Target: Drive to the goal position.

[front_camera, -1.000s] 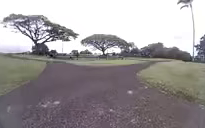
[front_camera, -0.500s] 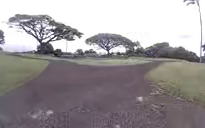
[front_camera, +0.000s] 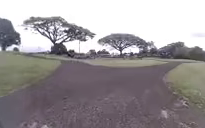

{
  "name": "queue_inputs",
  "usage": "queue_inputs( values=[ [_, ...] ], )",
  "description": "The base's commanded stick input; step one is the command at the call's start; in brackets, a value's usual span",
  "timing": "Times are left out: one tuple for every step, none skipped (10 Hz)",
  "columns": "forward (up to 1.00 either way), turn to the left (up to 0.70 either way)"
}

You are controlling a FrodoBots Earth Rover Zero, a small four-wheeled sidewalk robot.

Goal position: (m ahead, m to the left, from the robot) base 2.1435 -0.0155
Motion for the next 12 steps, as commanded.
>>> queue_inputs(
  values=[
    [0.70,0.00],
    [0.70,0.00],
    [0.70,0.00],
    [0.70,0.00],
    [0.70,0.00],
    [0.70,0.00],
    [0.70,0.00],
    [0.70,0.00],
    [0.70,0.00],
    [0.70,0.00],
    [0.70,0.00],
    [0.70,0.00]
  ],
)
